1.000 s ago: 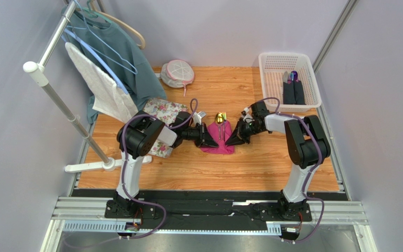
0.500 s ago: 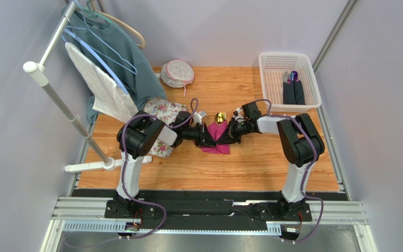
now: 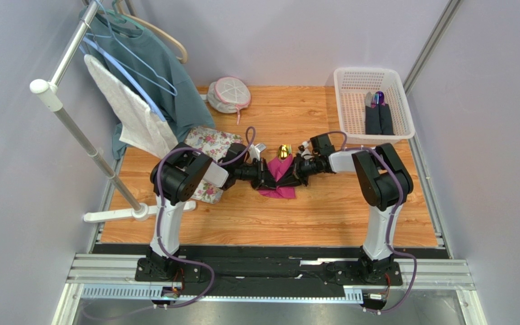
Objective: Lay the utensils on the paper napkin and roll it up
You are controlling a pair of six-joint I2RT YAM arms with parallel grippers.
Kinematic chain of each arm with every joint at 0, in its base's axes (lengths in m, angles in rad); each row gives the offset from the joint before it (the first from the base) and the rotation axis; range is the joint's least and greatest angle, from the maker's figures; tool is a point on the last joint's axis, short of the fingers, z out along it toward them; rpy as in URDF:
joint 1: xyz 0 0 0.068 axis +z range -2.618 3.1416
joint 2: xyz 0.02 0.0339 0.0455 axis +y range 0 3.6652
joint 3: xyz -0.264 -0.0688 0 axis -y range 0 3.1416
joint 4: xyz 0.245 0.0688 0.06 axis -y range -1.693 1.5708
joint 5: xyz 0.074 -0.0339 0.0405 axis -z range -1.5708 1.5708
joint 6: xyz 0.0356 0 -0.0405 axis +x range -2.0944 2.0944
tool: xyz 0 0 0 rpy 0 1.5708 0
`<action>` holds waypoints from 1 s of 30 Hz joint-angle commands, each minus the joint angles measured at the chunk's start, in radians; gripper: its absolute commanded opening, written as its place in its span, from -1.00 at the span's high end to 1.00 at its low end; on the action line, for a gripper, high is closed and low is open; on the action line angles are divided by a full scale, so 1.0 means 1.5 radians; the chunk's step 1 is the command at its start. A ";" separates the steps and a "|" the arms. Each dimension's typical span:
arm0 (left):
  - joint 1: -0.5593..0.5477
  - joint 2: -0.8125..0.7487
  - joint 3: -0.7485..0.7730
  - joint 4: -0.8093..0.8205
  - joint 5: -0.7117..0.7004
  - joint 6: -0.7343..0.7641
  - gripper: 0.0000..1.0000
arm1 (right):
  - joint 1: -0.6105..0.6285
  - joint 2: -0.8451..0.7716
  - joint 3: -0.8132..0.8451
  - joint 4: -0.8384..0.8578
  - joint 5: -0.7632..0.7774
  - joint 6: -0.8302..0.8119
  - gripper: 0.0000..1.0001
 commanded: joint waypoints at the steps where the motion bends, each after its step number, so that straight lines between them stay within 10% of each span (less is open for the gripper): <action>1: 0.000 -0.038 -0.011 -0.008 -0.017 0.027 0.81 | -0.014 0.014 -0.015 0.008 0.041 -0.019 1.00; 17: 0.011 -0.115 -0.046 0.019 0.018 0.000 0.60 | -0.030 0.010 -0.018 0.005 0.046 -0.036 1.00; 30: 0.046 -0.103 -0.055 -0.116 0.018 0.116 0.87 | -0.023 -0.005 -0.007 0.022 0.038 -0.001 1.00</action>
